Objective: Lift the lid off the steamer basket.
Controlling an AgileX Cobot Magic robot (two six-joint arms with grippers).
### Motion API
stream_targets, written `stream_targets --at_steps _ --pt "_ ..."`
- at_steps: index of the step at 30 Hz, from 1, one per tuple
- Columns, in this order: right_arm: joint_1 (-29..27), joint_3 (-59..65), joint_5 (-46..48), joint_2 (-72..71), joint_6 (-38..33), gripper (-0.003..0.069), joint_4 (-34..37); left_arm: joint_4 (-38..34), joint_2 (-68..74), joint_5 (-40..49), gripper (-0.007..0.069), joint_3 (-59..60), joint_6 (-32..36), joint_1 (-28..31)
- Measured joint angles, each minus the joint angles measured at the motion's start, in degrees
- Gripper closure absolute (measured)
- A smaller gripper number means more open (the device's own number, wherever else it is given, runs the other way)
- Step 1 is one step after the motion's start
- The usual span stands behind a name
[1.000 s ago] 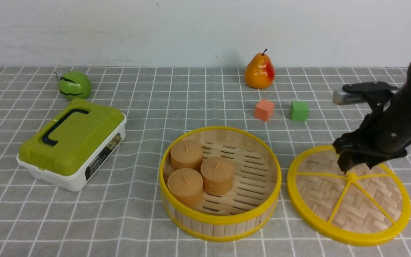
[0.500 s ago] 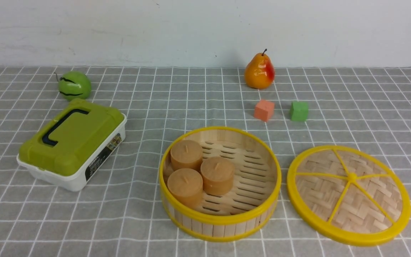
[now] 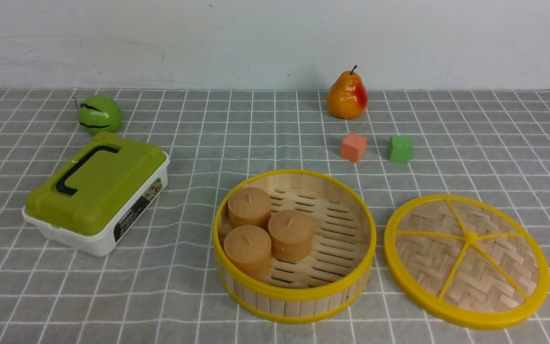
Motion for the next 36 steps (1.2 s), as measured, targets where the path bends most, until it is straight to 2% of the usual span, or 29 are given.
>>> stream_targets --at_steps 8,13,16,18,19,20,22,23,26,30,36 --pt "0.0 1.7 3.5 0.0 0.0 0.0677 -0.4 0.0 0.0 0.0 0.0386 0.0 0.0 0.0" --pt "0.0 2.3 3.7 0.0 -0.4 0.0671 -4.3 0.0 0.0 0.0 0.0386 0.0 0.0 0.0" --pt "0.0 7.2 -5.6 -1.0 -0.6 0.0668 -4.6 0.0 0.0 0.0 0.0386 0.0 0.0 0.0" --pt "0.0 14.6 -17.2 -3.1 -0.6 0.0666 -4.3 0.0 0.0 0.0 0.0386 0.0 0.0 0.0" --pt "0.0 14.6 -18.4 -3.4 -0.6 0.0666 -4.3 0.0 0.0 0.0 0.0386 0.0 0.0 0.0" --pt "0.0 21.9 -26.7 -6.0 -0.6 0.0665 -4.3 0.0 0.0 0.0 0.0386 0.0 0.0 0.0" --pt "0.0 28.5 -34.0 -9.1 0.1 0.0664 -4.3 0.0 0.0 0.0 0.0386 0.0 0.0 0.0" --pt "-0.6 35.5 -40.5 -13.5 1.6 0.0664 -4.2 0.0 0.0 0.0 0.0386 0.0 0.0 0.0" --pt "-2.3 44.5 -44.4 -19.2 5.4 0.0662 -4.4 0.0 0.0 0.0 0.0386 0.0 0.0 0.0" --pt "-5.5 53.0 -44.4 -26.9 10.9 0.0657 -6.9 0.0 0.0 0.0 0.0386 0.0 0.0 0.0" --pt "-6.7 53.8 -37.4 -30.6 14.2 0.0651 -8.5 0.0 0.0 0.0 0.0386 0.0 0.0 0.0"
